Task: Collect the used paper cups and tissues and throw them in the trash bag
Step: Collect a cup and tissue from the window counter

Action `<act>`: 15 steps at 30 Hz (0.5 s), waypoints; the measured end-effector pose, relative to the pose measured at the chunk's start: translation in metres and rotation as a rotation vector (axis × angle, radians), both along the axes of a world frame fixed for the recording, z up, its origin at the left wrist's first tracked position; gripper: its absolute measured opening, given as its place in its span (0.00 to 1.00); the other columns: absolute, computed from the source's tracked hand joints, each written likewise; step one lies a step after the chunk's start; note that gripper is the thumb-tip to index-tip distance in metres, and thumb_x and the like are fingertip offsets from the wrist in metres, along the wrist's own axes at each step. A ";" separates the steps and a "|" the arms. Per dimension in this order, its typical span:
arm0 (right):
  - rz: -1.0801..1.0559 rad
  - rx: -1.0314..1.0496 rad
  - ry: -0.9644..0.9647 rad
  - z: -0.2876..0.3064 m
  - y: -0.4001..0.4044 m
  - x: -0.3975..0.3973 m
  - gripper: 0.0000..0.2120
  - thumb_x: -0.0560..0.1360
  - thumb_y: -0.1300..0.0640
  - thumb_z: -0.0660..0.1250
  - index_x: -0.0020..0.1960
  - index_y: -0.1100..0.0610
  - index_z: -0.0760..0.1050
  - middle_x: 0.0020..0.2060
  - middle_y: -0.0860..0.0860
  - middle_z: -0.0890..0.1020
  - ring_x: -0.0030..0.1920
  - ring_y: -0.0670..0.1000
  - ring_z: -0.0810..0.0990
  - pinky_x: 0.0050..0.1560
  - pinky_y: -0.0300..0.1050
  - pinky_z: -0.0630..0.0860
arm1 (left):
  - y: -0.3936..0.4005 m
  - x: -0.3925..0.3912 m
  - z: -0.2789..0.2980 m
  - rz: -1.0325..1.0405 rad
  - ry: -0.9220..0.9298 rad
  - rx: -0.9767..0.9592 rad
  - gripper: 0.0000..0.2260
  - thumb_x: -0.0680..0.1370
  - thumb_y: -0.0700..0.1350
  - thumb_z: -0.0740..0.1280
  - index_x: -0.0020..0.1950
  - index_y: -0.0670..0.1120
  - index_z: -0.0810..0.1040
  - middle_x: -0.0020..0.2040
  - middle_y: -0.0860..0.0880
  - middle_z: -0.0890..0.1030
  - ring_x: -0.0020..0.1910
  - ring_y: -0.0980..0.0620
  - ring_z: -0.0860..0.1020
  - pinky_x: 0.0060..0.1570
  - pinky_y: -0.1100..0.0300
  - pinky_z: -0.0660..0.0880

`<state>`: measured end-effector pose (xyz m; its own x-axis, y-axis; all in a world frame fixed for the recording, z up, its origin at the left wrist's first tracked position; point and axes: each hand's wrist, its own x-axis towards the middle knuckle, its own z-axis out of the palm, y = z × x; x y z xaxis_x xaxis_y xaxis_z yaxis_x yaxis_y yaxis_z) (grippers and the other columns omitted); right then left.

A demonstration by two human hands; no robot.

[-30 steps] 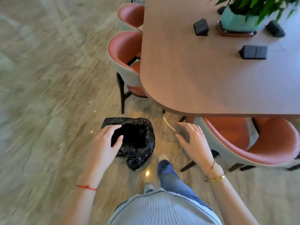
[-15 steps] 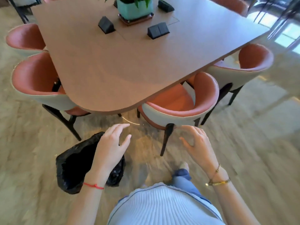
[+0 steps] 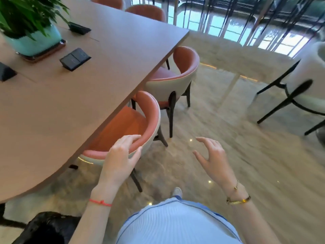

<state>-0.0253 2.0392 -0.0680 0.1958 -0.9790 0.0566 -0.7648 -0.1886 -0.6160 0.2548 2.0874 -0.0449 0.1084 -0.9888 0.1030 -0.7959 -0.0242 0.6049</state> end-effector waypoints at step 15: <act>-0.352 0.021 -0.001 -0.016 -0.140 -0.140 0.18 0.71 0.60 0.73 0.60 0.59 0.77 0.54 0.53 0.81 0.57 0.55 0.77 0.60 0.40 0.67 | -0.234 -0.131 -0.012 -0.317 0.007 0.049 0.16 0.76 0.45 0.70 0.64 0.48 0.77 0.59 0.53 0.80 0.58 0.55 0.77 0.60 0.59 0.73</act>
